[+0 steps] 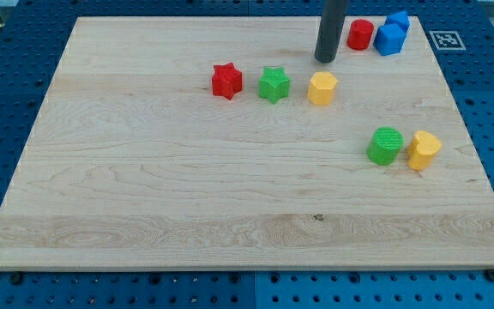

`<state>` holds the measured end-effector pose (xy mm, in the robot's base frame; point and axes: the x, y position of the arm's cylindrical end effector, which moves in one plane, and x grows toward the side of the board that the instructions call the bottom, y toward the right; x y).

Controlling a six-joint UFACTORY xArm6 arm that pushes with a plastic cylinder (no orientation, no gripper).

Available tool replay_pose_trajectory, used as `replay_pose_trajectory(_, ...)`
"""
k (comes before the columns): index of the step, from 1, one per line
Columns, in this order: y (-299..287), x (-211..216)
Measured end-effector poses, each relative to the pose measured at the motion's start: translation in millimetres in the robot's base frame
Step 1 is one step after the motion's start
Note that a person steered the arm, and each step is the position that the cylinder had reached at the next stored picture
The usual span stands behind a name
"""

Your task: Move the red circle closer to the yellow hexagon

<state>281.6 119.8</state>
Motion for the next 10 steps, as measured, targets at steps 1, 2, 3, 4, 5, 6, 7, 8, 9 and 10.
replay_pose_trajectory(1,-5,-35)
replay_pose_trajectory(2,26,-73)
replay_pose_trajectory(3,46,-87)
replay_pose_trajectory(4,54,-87)
replay_pose_trajectory(5,56,-79)
replay_pose_trajectory(6,67,-60)
replay_pose_trajectory(7,87,-47)
replay_pose_trajectory(8,87,-38)
replay_pose_trajectory(9,87,-16)
replay_pose_trajectory(10,87,7)
